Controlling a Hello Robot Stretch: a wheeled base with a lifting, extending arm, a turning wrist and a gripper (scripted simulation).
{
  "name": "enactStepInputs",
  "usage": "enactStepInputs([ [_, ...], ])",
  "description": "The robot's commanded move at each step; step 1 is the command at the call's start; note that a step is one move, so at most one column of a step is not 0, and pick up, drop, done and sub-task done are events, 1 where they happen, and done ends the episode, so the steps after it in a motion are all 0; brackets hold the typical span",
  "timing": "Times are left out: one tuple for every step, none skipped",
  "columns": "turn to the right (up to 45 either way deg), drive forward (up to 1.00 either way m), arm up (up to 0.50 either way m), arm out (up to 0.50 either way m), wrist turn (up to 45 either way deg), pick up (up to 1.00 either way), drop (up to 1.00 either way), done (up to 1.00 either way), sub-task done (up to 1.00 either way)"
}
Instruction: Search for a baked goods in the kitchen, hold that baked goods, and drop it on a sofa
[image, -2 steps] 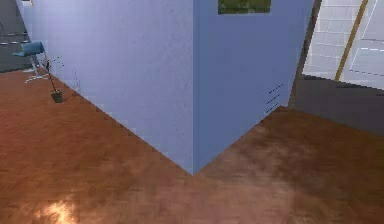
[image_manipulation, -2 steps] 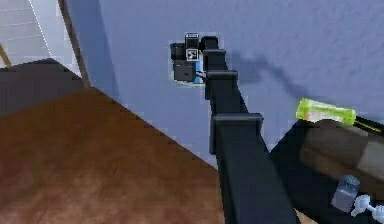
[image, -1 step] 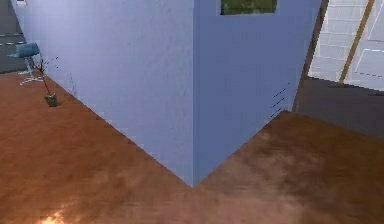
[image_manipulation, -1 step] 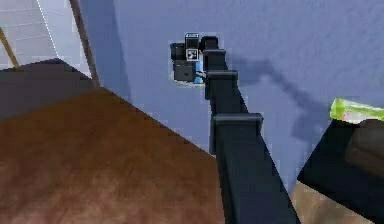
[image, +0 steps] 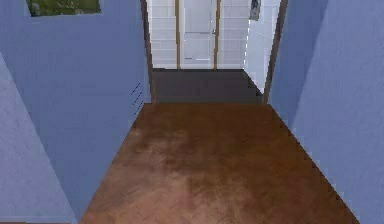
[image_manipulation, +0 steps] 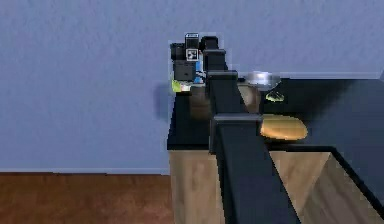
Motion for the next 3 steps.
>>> enactStepInputs([
  [0.0,1.00,0.00,0.00,0.0,0.00,0.00,0.00,0.00],
  [0.0,1.00,0.00,0.00,0.0,0.00,0.00,0.00,0.00],
  [0.0,1.00,0.00,0.00,0.0,0.00,0.00,0.00,0.00],
])
